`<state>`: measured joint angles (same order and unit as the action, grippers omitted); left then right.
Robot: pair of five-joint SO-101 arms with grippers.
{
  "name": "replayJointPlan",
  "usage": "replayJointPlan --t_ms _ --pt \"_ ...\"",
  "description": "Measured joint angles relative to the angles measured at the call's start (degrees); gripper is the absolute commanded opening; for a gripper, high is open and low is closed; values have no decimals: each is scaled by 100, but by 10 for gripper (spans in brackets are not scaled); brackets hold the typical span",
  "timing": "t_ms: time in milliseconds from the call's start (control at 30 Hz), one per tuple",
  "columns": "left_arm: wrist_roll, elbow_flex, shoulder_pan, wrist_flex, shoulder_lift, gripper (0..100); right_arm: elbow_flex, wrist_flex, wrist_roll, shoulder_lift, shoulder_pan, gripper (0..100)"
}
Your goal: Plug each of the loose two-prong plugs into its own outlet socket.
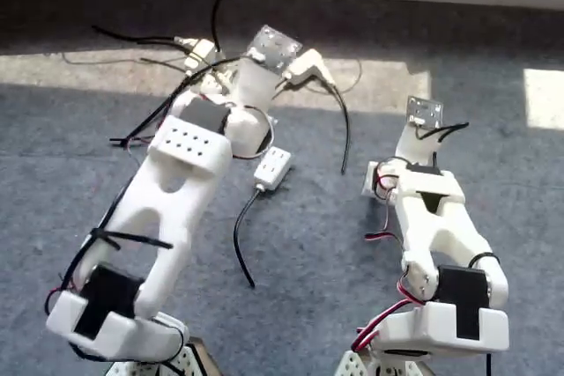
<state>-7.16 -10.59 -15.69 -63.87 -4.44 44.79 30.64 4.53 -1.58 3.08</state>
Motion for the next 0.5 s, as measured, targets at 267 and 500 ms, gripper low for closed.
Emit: replayJointPlan --t_ms 267,500 --pt "1415 1644 -44 -554 1644 7 0 0 0 0 0 6" --pt "3895 1802 -325 -563 2101 7 0 0 0 0 0 6"
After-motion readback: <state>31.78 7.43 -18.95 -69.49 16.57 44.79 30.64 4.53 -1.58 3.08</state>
